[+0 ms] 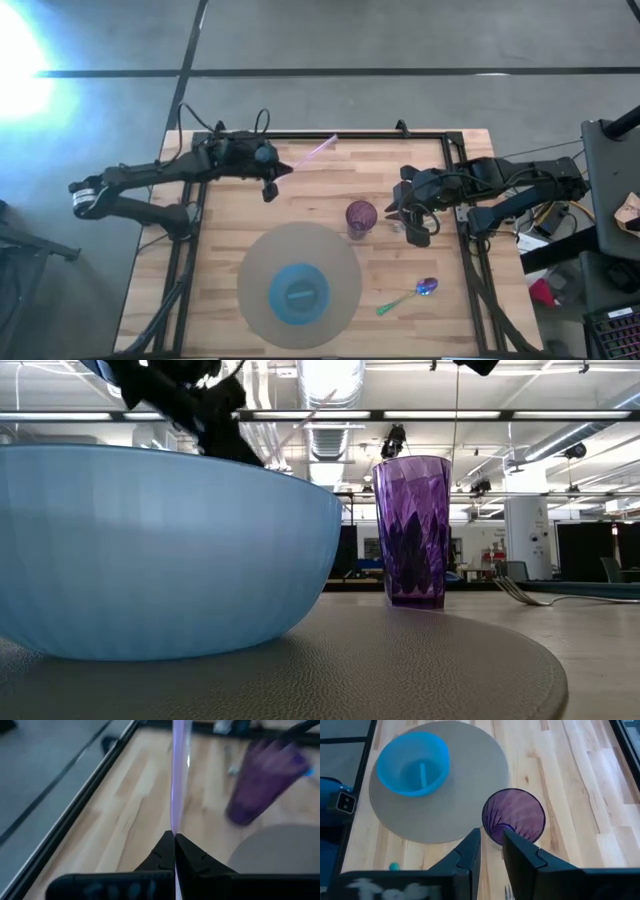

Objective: Pick & Place Utensil
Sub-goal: Put the pink straw into the purple cup

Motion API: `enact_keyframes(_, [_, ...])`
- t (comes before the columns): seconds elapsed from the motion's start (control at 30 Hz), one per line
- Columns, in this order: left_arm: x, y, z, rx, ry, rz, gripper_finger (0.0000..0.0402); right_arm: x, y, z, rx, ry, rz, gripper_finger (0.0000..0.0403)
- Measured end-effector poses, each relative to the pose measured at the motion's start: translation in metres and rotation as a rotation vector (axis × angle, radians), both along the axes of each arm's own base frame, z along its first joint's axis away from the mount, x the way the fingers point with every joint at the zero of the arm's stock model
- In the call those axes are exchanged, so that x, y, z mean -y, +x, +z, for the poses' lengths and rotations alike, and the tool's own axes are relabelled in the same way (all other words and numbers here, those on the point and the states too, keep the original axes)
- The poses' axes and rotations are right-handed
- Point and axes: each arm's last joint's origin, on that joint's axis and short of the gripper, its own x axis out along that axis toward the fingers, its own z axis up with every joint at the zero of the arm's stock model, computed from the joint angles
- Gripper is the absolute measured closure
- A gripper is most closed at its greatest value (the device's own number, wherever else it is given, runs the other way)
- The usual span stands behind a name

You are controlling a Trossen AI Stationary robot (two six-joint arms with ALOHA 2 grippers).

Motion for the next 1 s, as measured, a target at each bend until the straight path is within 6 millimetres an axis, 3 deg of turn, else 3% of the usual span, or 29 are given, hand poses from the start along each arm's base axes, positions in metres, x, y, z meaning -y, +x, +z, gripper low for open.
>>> enact_keyframes(0.47, [0.045,0.024,0.025,0.297,0.067,-0.194,0.0401,-0.001,0.009,0.009,0.136,-0.077,0.082,0.0342])
enact_keyframes(1.0, [0.065,0.022,-0.001,0.509,0.05,-0.254,0.0401,0.0,0.022,0.03,0.388,-0.173,0.04,0.0295])
